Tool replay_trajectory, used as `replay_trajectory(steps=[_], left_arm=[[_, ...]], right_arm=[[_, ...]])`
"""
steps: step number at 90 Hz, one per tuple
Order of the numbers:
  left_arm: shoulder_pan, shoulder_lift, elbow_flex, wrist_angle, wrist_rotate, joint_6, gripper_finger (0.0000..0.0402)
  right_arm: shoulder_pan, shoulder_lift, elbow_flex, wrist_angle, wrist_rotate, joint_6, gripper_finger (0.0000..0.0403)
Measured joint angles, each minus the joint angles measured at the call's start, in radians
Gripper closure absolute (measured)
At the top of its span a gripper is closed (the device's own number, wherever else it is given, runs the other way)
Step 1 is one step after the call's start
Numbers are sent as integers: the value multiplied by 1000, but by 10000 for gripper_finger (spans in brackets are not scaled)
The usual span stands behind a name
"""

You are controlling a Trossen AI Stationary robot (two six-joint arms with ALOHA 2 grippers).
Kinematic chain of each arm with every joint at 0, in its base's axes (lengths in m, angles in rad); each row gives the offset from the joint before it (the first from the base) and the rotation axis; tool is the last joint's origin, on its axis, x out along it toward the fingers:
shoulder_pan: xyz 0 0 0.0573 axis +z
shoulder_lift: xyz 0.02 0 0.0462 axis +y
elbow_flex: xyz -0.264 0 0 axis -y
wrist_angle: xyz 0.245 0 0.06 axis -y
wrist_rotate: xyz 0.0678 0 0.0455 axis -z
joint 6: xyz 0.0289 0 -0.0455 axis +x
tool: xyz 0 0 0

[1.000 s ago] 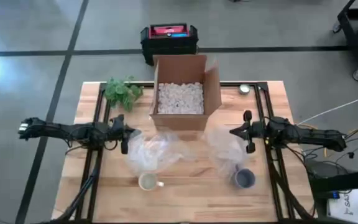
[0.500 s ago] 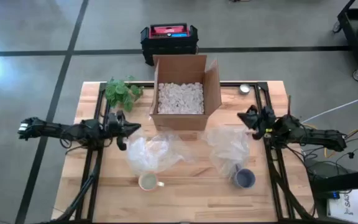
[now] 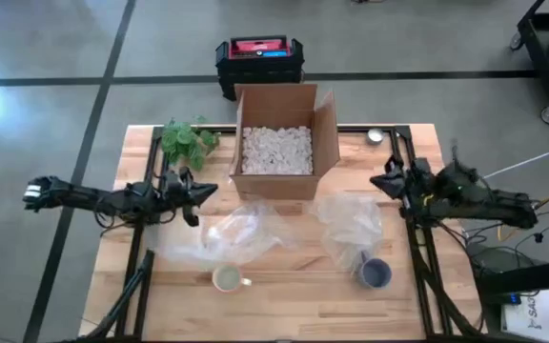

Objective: Wrap mug
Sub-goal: Wrap the blue mug with the right bubble wrap

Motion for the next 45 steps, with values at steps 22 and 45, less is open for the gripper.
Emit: replay_trajectory(steps=[22, 45], left_arm=[[0, 73, 0, 84, -4, -46, 402], [0, 133, 0, 142, -4, -39, 402]], right_arm=[[136, 377, 317, -422, -57, -17, 403], [372, 675, 530, -635, 41, 42, 403]])
